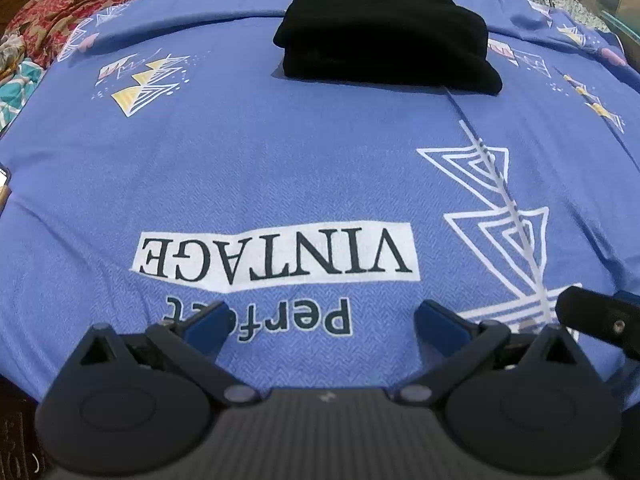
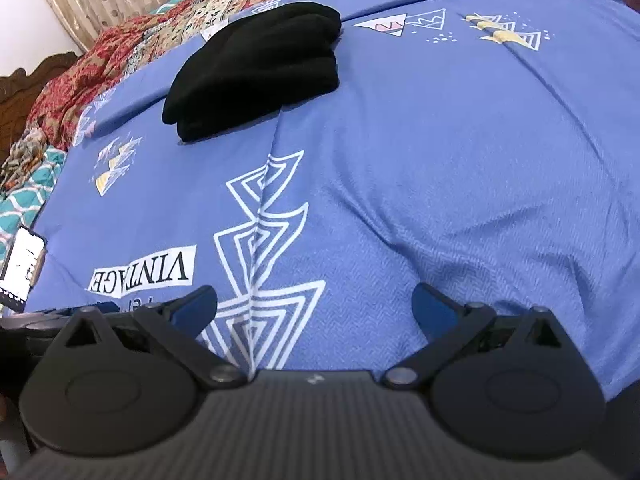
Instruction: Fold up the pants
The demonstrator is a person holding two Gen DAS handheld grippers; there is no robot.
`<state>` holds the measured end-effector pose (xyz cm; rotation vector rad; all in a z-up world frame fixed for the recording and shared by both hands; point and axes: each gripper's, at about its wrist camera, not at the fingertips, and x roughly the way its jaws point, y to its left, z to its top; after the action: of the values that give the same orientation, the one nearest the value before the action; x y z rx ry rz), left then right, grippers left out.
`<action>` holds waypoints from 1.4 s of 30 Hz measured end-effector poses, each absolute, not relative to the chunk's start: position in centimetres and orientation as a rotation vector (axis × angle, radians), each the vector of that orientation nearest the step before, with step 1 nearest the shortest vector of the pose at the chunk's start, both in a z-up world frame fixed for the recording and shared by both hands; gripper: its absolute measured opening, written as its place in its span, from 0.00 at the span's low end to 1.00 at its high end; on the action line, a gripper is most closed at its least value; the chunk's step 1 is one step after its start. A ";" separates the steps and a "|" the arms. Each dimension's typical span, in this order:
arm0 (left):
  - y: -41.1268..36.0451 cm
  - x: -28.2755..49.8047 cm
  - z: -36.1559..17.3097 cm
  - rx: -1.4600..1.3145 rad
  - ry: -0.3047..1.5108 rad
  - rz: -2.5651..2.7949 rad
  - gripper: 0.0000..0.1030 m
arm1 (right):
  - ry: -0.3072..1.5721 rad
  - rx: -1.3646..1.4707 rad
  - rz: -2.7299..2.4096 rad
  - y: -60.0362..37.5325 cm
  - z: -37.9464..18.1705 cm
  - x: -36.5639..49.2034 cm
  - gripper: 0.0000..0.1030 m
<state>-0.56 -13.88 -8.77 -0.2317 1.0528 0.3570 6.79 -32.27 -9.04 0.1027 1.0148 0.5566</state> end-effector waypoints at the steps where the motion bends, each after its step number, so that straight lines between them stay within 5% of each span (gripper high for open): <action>1: -13.8 -0.5 -8.8 -0.235 1.054 0.358 1.00 | 1.012 0.106 0.559 -32.4 -9.1 6.6 1.00; 20: -13.6 -0.6 -8.2 -0.242 1.056 0.356 1.00 | 1.009 0.097 0.568 -32.7 -8.5 6.3 1.00; 42: -13.5 -2.5 0.5 -0.040 0.826 0.534 1.00 | 0.874 0.159 0.587 -33.4 -1.1 5.6 1.00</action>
<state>-2.55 -13.49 0.48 -0.0403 0.8262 0.5337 5.63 -33.40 -1.10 0.1591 0.8744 0.5874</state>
